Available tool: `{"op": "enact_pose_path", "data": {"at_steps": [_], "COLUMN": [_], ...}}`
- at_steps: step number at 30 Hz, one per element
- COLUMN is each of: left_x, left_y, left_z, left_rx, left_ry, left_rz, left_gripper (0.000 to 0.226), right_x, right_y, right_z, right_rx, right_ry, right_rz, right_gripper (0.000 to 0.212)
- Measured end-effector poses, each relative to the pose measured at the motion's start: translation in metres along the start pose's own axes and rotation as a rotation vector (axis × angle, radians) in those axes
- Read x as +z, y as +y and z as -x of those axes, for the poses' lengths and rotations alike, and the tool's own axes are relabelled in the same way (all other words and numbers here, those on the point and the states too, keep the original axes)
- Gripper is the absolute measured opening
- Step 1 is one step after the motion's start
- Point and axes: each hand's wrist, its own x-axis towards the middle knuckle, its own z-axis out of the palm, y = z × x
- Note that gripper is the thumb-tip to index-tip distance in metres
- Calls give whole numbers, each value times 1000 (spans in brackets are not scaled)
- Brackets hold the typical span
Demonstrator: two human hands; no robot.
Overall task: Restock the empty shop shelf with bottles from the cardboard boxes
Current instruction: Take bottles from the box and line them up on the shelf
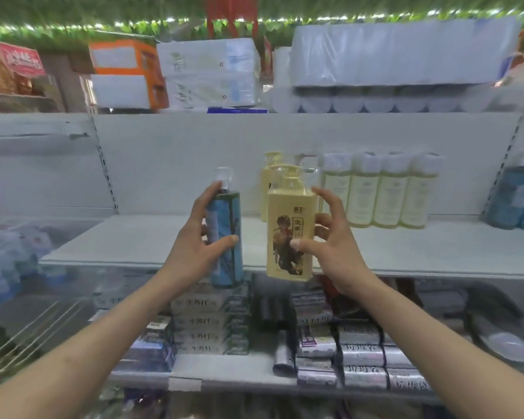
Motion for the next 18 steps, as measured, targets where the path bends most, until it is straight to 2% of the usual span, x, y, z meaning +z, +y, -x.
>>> {"op": "enact_pose_path", "data": {"at_steps": [6, 13, 18], "left_x": [-18, -27, -32], "left_y": [-32, -56, -61], "left_z": [-14, -32, -48], "left_rx": [-27, -59, -34], "left_ry": [-32, -15, -14], "left_rz": [78, 159, 151], "left_gripper": [97, 91, 91], "right_x": [31, 57, 70], "right_y": [13, 38, 50], "right_z": [-23, -61, -84], "right_rx": [64, 118, 143], "right_ry": [47, 7, -25], "right_rz": [19, 1, 36], "right_gripper": [110, 86, 82]}}
